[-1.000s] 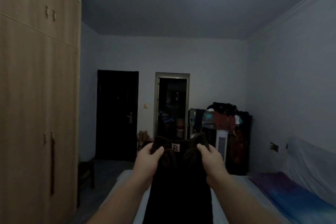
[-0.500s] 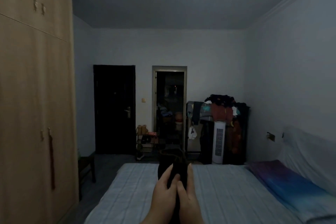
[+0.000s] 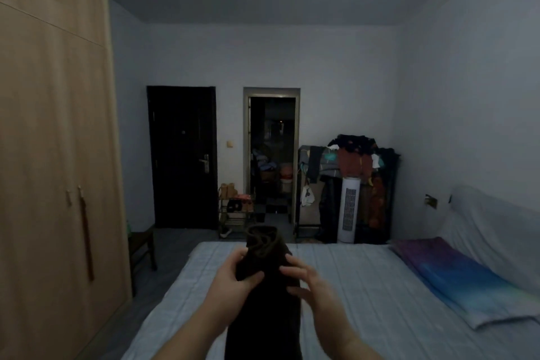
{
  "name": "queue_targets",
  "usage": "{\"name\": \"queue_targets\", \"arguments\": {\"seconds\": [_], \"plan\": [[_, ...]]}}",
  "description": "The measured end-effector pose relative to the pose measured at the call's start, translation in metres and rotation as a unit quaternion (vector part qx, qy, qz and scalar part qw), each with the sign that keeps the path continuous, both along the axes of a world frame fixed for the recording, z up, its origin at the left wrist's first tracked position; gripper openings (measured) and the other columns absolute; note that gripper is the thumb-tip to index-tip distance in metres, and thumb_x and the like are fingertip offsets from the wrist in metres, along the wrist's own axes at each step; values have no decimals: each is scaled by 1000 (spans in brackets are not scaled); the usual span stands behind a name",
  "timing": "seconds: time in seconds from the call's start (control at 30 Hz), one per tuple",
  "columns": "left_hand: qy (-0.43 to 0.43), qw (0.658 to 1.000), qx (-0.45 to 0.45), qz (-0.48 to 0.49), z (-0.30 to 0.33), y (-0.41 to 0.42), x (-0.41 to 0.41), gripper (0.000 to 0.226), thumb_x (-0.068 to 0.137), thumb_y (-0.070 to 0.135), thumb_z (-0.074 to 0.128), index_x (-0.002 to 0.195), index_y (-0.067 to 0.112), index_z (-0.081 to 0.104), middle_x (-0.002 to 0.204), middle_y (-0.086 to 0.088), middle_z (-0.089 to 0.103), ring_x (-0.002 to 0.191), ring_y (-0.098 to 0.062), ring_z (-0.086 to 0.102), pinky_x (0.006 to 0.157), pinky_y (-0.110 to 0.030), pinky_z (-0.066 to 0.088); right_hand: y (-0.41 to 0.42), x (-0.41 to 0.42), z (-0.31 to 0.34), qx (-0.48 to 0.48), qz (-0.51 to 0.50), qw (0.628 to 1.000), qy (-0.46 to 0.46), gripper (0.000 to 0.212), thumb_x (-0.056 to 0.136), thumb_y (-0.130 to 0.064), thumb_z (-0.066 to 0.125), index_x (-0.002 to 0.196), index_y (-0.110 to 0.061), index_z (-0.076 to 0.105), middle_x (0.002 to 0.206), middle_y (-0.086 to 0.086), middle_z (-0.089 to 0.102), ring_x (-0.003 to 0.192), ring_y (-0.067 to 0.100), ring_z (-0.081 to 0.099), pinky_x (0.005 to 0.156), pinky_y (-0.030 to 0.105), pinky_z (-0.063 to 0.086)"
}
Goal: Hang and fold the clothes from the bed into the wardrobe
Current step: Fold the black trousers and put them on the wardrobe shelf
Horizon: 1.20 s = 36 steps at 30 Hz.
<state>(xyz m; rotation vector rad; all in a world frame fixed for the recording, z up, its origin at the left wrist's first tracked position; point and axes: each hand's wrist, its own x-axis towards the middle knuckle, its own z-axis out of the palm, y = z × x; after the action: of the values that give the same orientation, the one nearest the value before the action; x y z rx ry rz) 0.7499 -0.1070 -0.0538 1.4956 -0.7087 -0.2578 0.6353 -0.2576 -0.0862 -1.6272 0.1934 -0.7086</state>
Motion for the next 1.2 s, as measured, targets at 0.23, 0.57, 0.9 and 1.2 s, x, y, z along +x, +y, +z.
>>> {"name": "queue_targets", "arguments": {"seconds": [0.23,0.57,0.9,1.2], "plan": [[-61,985,105,-127,20,47,30,34,82,-2,71,93,30,71,94,1,71,97,-16,69,84,-27,52,-23,-17,55,-264,-22,963,44,57,89,6,52,108,-45,65,125,-26,53,124,-2,48,100,20,41],[-110,962,164,-187,27,59,35,23,80,1,69,95,19,67,92,1,61,92,-17,62,94,-45,50,-17,-7,76,-475,74,852,207,63,82,4,51,106,-54,60,129,-23,36,128,2,30,113,31,32],[-78,980,109,-145,30,64,39,33,86,-6,64,101,22,70,102,-6,69,105,-22,67,93,-33,54,-19,-13,89,-477,129,817,297,22,84,-30,70,99,-42,59,111,-18,54,105,4,56,92,34,52],[-129,978,136,-89,25,46,37,37,91,12,66,114,41,64,112,7,70,107,-9,66,93,-32,54,-16,-22,59,-368,10,910,189,24,87,-27,73,82,-39,52,91,-12,63,84,4,63,74,27,57]]}}
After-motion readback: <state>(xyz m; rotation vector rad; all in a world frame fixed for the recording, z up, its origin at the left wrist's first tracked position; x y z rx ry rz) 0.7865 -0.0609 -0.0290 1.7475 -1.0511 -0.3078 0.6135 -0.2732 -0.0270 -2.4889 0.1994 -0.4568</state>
